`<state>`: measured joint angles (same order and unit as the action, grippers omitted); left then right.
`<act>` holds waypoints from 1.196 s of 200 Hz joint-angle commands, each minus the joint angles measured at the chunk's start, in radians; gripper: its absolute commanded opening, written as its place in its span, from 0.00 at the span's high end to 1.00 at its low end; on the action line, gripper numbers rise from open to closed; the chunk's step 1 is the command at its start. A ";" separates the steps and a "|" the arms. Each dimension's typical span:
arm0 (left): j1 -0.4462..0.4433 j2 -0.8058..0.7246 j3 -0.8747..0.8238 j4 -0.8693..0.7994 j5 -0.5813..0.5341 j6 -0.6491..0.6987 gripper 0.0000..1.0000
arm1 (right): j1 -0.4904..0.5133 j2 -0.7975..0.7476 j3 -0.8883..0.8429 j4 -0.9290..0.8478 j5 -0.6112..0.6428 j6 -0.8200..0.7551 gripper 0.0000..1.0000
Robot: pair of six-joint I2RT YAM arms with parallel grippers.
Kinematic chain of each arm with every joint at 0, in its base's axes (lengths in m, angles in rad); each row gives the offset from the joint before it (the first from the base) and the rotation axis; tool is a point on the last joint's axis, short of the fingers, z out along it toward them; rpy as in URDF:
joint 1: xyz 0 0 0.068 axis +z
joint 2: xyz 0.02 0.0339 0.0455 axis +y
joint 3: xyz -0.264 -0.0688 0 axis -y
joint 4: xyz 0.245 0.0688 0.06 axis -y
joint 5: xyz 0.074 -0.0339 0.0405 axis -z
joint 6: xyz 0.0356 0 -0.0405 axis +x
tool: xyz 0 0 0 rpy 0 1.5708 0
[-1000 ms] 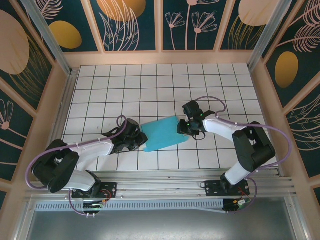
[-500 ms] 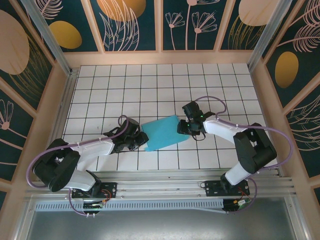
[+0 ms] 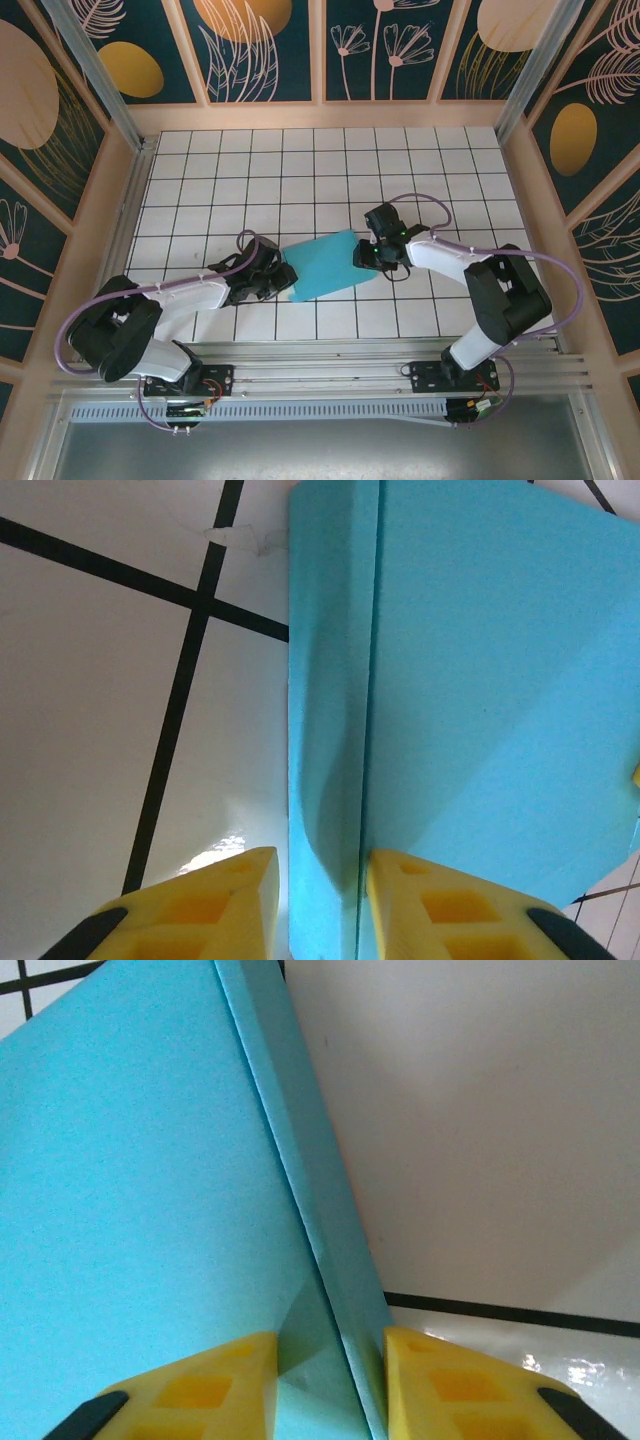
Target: Fold the paper box
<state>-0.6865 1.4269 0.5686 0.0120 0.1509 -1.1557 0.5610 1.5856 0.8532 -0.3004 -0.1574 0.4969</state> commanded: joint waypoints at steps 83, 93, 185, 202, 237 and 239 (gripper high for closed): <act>0.045 -0.120 0.075 -0.130 -0.024 0.089 0.67 | -0.128 0.046 -0.125 0.113 -0.120 -0.016 0.74; 0.063 -0.132 0.063 -0.132 -0.022 0.088 0.67 | -0.156 0.050 -0.150 0.142 -0.149 -0.025 0.74; 0.144 -0.033 -0.008 0.175 0.134 0.061 0.32 | -0.345 0.106 -0.243 0.246 -0.351 -0.118 0.76; 0.147 0.023 0.011 0.221 0.162 0.053 0.32 | -0.361 0.117 -0.243 0.247 -0.356 -0.118 0.76; 0.148 0.102 -0.002 0.451 0.239 -0.013 0.31 | -0.365 0.126 -0.240 0.247 -0.354 -0.117 0.77; 0.147 0.105 -0.003 0.463 0.242 -0.018 0.31 | -0.366 0.127 -0.239 0.246 -0.354 -0.117 0.77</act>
<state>-0.5385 1.4918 0.5556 0.2516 0.3054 -1.1248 0.2138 1.6451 0.6651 0.0795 -0.6640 0.4164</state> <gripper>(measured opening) 0.689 0.236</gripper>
